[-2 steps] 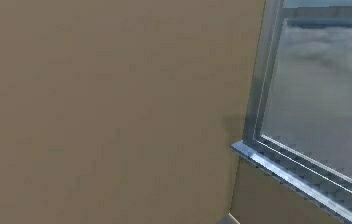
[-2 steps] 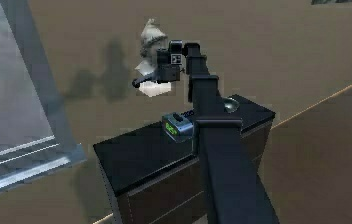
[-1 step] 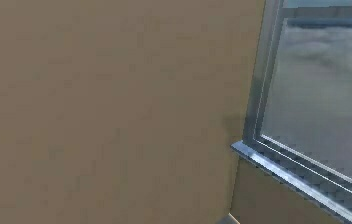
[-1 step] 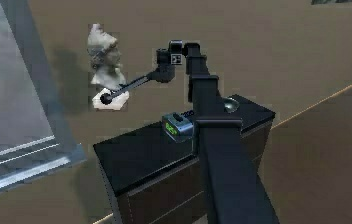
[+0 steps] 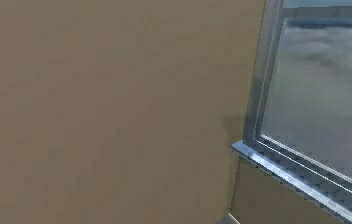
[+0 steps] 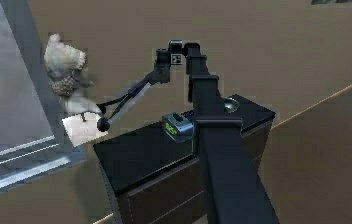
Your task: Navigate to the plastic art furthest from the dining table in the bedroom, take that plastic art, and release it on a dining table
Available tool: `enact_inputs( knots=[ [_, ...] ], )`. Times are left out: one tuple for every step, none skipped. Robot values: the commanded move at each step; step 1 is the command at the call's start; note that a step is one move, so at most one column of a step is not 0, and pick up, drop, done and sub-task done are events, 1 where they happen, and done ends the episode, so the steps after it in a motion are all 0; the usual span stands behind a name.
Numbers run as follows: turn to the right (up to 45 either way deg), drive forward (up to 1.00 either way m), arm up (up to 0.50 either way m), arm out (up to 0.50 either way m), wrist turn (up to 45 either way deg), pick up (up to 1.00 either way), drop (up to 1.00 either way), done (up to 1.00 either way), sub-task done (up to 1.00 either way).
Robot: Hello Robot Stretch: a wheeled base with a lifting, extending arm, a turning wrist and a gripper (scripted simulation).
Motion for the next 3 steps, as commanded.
enact_inputs(
  knots=[
    [0.0,0.00,0.00,0.00,-15.0,0.00,0.00,0.00,0.00],
    [0.0,0.00,0.00,-0.48,0.0,0.00,0.00,0.00,0.00],
    [-45.0,0.00,0.00,0.00,0.0,0.00,0.00,0.00,0.00]
  ],
)
